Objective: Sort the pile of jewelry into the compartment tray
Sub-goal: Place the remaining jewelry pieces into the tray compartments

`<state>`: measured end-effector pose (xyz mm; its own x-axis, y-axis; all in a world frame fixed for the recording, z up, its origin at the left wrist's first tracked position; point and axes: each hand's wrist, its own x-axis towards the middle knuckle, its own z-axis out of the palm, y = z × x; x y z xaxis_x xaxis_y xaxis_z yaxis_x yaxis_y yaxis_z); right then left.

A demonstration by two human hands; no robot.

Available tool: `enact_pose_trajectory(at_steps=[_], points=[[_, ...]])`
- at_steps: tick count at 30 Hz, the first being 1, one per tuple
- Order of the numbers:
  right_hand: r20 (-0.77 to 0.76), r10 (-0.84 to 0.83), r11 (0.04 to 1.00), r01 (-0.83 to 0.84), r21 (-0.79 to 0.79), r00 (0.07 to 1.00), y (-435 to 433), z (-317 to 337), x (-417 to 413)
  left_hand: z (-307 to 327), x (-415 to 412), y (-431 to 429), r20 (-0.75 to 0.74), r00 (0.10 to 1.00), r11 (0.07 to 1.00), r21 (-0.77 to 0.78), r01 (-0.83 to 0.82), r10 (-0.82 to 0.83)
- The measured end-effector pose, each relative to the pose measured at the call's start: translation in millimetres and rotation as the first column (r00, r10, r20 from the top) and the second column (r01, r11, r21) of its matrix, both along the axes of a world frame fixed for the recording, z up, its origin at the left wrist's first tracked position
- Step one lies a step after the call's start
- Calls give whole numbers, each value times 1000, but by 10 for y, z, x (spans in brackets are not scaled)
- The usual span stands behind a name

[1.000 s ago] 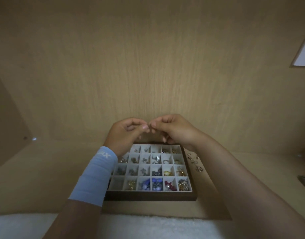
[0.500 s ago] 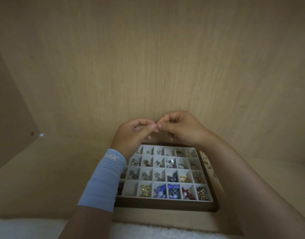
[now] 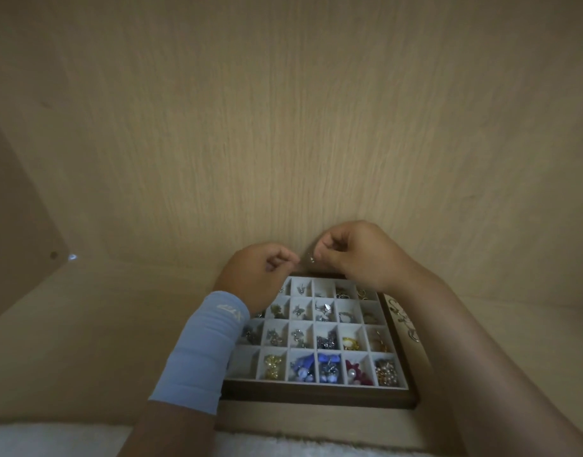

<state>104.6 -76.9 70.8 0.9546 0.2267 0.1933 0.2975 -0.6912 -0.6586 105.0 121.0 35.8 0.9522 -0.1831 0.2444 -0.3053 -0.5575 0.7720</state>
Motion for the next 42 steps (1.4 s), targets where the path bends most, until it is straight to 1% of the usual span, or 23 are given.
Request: enact_pose_trajectory(at_steps=[3,5,8,13,15,17,19,21,25,27,30,33,35,38,42], points=[[54,-41,985,49,-163,998,4,16,-7,-82,38,41,65,997,966,256,29,-47],[61,-53,972,66,-227,997,10,18,-3,-128,34,13,77,994,934,353,49,-81],[63,-52,956,68,-284,997,13,14,1,-164,26,-37,112,990,908,418,32,-86],[45,-32,955,44,-294,998,27,-6,7,-155,24,-65,128,988,873,488,11,-83],[41,-32,956,43,-291,999,37,-15,12,-141,28,-49,118,989,874,486,20,-88],[31,-24,957,32,-287,999,52,-25,13,-94,47,13,73,993,893,448,48,-89],[27,-9,956,17,-294,1000,76,-39,7,-27,82,114,9,998,934,353,56,-64],[22,-1,949,8,-316,1000,104,-53,-2,9,108,227,-16,1000,960,279,27,-24],[0,31,916,-28,-400,1000,182,-105,-7,-43,139,344,-62,998,967,256,8,8],[-19,47,893,-50,-448,999,230,-138,-6,-71,152,326,-64,998,967,254,10,7],[-13,65,849,-62,-525,998,285,-186,0,-106,159,262,-28,1000,969,247,21,-15],[-1,70,827,-59,-559,998,304,-208,1,-142,158,210,8,999,965,260,32,-35],[-18,66,844,-65,-533,998,287,-191,-6,-157,158,190,21,999,965,261,29,-36],[-13,39,903,-41,-428,999,173,-95,-27,-155,140,160,44,998,971,238,35,-47],[31,-76,949,82,-305,997,-155,100,-102,-114,70,36,100,992,975,215,50,-73]])
